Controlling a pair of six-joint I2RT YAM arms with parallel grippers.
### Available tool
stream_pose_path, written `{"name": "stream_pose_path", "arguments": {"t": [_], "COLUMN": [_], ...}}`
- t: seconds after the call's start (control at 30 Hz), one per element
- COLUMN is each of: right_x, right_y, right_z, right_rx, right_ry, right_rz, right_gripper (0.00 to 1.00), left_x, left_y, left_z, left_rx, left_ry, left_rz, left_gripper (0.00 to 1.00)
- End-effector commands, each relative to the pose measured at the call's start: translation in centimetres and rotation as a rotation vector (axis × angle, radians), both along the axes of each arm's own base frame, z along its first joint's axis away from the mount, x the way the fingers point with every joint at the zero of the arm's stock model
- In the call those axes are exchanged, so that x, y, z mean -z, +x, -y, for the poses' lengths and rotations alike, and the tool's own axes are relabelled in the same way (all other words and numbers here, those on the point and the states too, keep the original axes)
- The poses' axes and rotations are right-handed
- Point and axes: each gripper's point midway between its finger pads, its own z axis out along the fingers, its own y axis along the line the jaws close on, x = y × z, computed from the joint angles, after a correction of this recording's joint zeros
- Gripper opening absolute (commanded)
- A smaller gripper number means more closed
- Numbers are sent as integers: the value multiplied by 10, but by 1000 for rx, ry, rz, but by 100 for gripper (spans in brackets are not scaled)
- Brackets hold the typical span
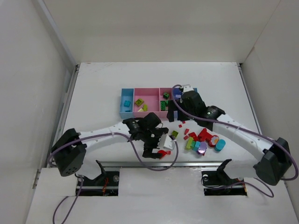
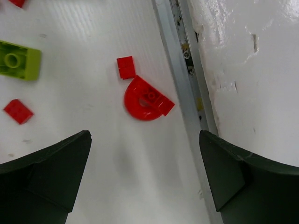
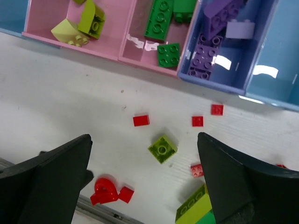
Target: Sort the legos into containers by color
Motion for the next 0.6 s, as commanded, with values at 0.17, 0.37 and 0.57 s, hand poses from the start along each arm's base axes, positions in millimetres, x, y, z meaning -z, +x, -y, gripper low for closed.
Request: {"name": "stream_pose_path", "arguments": {"t": [0.17, 0.37, 0.57], "right_x": [-26, -27, -34], "right_y": [-17, -22, -26], "right_z": [33, 37, 47], "right_rx": [131, 131, 150], "right_ry": [100, 115, 107], "right_rz": [121, 136, 165], "right_gripper": [100, 100, 100], "left_x": [34, 52, 77], "left_y": [-23, -4, 19], "left_z": [15, 28, 23], "left_rx": [-280, -472, -629], "left_ry": [102, 140, 230], "left_rz": [-104, -120, -60], "left_gripper": [100, 90, 69]}}
